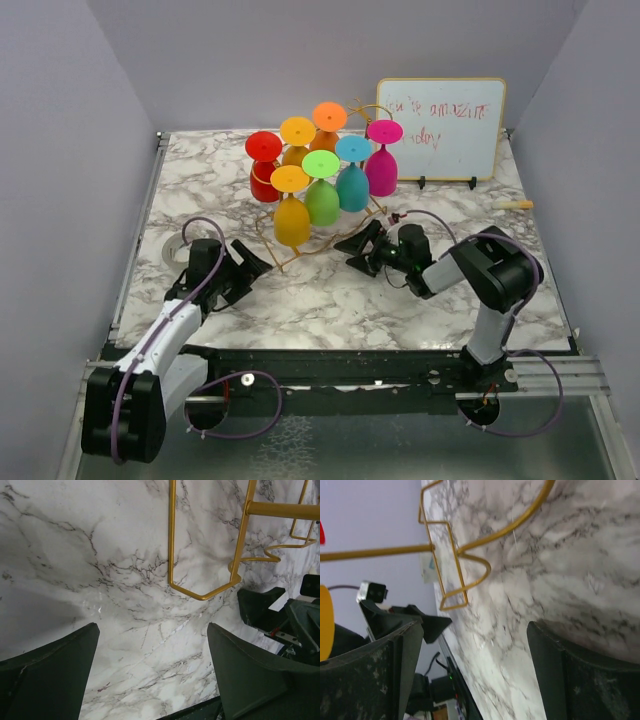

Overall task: Take the wine glass off the wine glass rack
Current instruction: Pick up the wine glass from the wine rack.

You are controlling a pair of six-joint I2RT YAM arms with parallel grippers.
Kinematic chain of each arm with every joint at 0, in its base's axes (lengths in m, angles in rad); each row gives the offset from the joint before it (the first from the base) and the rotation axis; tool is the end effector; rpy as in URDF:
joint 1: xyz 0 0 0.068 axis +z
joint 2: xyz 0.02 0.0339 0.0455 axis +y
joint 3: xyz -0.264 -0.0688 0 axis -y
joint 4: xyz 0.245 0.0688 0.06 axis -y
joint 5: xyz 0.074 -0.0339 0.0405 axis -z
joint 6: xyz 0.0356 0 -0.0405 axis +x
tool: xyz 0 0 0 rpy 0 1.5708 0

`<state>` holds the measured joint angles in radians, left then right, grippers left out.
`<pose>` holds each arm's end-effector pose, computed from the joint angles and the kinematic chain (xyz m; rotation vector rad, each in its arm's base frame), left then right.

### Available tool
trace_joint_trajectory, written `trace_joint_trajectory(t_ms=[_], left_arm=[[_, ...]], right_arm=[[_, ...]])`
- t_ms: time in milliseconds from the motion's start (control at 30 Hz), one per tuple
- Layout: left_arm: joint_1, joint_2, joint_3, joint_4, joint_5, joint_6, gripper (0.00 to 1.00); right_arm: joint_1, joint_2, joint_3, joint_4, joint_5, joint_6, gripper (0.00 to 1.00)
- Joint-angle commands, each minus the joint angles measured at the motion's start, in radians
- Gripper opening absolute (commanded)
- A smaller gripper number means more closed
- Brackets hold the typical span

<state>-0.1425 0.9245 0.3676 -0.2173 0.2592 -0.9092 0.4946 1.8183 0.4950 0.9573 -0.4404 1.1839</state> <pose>0.1751 -0.0343 0.1699 -0.7948 2.3315 -0.7967 0.2586 0.1567 0.1086 0.4257 2.1909 1.4586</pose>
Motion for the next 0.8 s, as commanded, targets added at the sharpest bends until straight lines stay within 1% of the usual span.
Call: trace_joint_trajectory(t_ms=[0,133,233,367,433,567,633,767], left_arm=[[-0.009,0.046,-0.008,0.126,0.053,-0.025,0.90],[-0.013,0.121,0.000,0.223,0.068,-0.034,0.90],[-0.013,0.224,0.057,0.261,0.060,0.001,0.89],[-0.014,0.368,0.128,0.319,0.054,0.017,0.83],[-0.014,0.421,0.141,0.368,0.034,0.013,0.79],[-0.014,0.533,0.193,0.421,-0.003,0.023,0.79],[-0.014,0.594,0.228,0.438,0.006,0.027,0.79],[-0.014,0.686,0.281,0.459,0.031,0.032,0.76]], right_arm=[[0.021,0.119,0.062,0.087,0.133,0.073,0.91],[0.024,0.191,0.143,0.114,0.170,0.113,0.88],[0.024,0.227,0.199,0.082,0.207,0.124,0.88],[0.024,0.255,0.248,0.048,0.250,0.138,0.88],[0.024,0.269,0.274,0.027,0.253,0.138,0.88],[0.024,0.296,0.296,0.029,0.259,0.154,0.88],[0.024,0.301,0.308,0.016,0.264,0.152,0.88],[0.025,0.311,0.330,-0.005,0.255,0.151,0.88]])
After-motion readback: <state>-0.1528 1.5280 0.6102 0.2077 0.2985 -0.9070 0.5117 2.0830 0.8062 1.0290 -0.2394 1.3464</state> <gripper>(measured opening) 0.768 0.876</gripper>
